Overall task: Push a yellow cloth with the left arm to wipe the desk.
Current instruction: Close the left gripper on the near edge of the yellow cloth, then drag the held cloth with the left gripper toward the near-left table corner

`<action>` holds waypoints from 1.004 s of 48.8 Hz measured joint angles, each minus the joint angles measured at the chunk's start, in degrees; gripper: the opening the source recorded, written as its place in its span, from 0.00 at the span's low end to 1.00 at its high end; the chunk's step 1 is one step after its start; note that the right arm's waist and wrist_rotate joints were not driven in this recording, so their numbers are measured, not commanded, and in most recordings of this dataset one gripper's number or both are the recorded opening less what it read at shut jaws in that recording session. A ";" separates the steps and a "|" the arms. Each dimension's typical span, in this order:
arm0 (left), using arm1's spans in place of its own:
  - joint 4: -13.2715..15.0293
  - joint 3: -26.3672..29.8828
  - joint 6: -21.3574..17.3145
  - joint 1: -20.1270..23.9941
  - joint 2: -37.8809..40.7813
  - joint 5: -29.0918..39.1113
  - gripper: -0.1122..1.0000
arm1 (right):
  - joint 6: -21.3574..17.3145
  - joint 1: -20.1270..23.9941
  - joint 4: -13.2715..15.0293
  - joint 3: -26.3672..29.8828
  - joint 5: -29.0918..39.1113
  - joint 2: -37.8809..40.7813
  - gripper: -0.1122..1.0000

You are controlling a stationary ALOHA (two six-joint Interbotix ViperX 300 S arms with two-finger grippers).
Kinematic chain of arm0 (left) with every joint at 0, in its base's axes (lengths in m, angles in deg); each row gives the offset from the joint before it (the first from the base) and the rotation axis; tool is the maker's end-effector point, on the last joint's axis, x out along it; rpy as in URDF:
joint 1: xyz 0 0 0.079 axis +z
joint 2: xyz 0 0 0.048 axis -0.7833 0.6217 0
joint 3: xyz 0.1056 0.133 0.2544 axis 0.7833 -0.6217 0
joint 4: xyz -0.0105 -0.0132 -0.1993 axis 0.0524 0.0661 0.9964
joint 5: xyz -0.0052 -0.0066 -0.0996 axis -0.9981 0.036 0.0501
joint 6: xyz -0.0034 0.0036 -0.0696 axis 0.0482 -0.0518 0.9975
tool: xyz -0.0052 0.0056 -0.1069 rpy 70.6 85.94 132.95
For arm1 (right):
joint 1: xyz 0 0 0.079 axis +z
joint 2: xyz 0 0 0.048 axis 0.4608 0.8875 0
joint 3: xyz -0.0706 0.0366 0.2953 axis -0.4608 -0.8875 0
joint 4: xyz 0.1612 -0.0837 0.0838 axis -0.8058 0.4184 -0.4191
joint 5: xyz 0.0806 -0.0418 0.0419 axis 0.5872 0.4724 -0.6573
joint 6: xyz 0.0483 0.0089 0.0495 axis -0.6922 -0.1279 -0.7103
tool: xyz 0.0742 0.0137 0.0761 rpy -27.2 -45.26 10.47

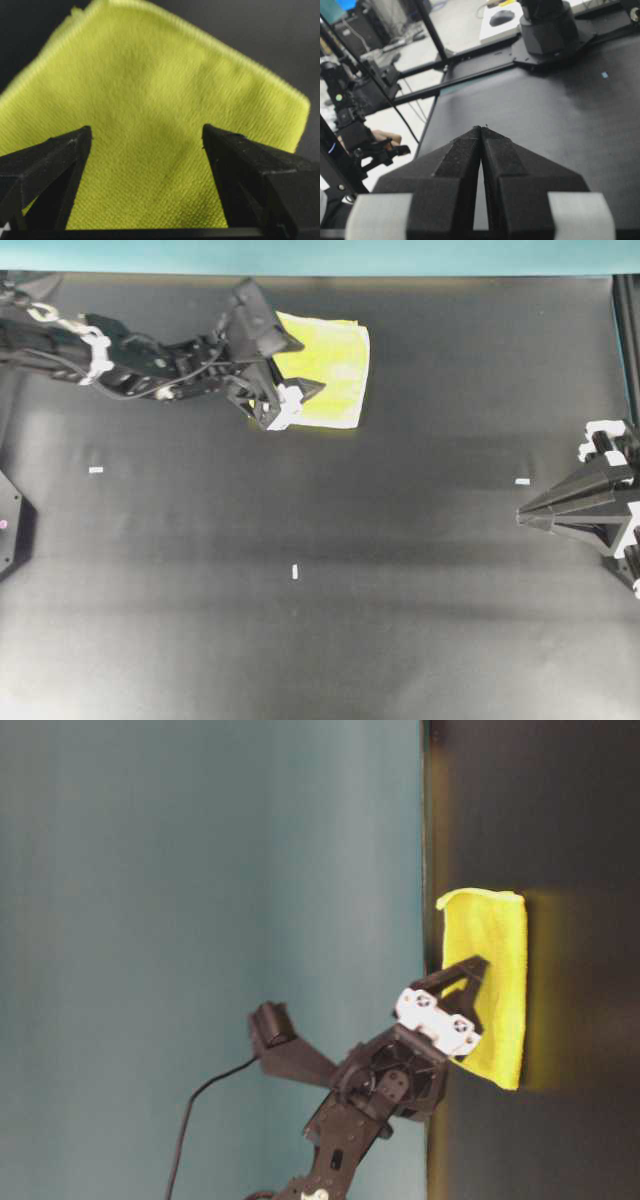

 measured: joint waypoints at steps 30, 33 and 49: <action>0.00 -3.34 -0.79 -1.05 0.26 0.35 0.87 | 0.00 0.00 -0.09 -0.09 0.00 0.09 0.10; 0.00 -4.39 -0.79 -1.76 -0.09 -0.18 0.87 | -0.09 0.00 0.00 -0.18 0.00 0.00 0.10; 0.00 -13.10 -0.79 -8.35 -4.92 -4.04 0.87 | -0.09 0.00 -0.09 -0.18 0.00 0.00 0.10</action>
